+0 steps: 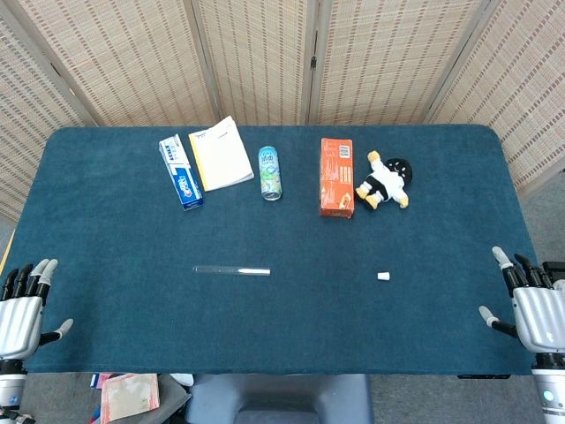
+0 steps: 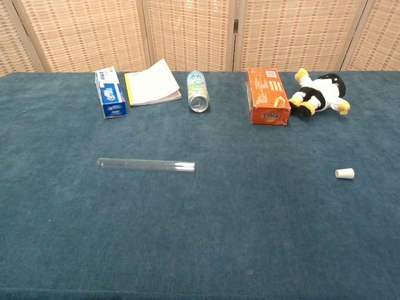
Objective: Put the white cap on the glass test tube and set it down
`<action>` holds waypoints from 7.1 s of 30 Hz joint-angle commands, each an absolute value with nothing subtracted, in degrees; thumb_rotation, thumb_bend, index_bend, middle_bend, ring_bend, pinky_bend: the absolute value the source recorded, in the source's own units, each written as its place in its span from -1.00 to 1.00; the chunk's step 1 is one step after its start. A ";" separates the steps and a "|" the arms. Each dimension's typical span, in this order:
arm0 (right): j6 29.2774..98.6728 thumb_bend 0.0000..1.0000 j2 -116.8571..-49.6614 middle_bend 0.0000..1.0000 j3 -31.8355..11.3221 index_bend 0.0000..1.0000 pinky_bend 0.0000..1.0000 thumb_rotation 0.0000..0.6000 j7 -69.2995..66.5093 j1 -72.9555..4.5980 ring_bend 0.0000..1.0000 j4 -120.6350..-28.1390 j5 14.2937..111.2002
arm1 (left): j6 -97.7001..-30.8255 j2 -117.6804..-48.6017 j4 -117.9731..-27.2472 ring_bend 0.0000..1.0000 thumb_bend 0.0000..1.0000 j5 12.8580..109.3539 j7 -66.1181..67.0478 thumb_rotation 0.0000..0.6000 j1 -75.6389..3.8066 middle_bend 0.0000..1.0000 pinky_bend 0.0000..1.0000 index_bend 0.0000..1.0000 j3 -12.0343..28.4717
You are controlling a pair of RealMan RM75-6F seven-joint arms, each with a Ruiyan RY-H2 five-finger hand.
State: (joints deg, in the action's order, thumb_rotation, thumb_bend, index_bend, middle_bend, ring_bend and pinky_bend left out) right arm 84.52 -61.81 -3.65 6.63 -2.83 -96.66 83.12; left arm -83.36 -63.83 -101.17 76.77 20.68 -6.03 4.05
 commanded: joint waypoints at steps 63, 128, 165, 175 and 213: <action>85.09 -0.61 -59.77 -0.60 -5.68 -0.90 -0.66 1.00 0.85 -4.76 -0.75 -95.28 84.39 | -51.40 -90.98 -85.38 0.90 -0.71 49.12 40.34 1.00 -48.81 0.84 1.00 -0.31 11.15; 85.86 -0.61 -60.31 -0.60 -5.42 -0.90 -0.66 1.00 -1.77 -3.26 -0.71 -93.20 83.03 | -51.83 -96.80 -79.97 1.00 -0.32 34.59 40.70 1.00 -57.08 1.00 1.00 0.00 8.33; 55.45 0.99 -57.36 1.00 -4.06 -0.36 1.00 1.00 12.07 -18.90 1.00 -102.08 73.54 | -58.28 -73.74 -102.69 1.00 -0.32 62.71 14.89 1.00 -43.18 1.00 1.00 0.17 6.94; 47.59 1.00 -63.12 1.00 -3.36 -0.36 1.00 1.00 14.31 -23.88 1.00 -96.32 66.43 | -58.48 -73.45 -103.17 1.00 -0.32 64.38 14.64 1.00 -41.97 1.00 1.00 0.16 6.30; 43.68 1.00 -74.20 1.00 -2.99 -0.36 1.00 1.00 12.21 -32.10 1.00 -87.19 66.31 | -55.67 -74.29 -102.00 1.00 -0.32 65.07 12.02 1.00 -40.96 1.00 1.00 0.15 6.66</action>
State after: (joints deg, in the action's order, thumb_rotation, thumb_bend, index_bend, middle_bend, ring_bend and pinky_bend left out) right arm 43.60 -74.19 -3.00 12.16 -32.03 -87.10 66.23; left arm -55.66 -74.29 -102.00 65.07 12.02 -40.96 6.66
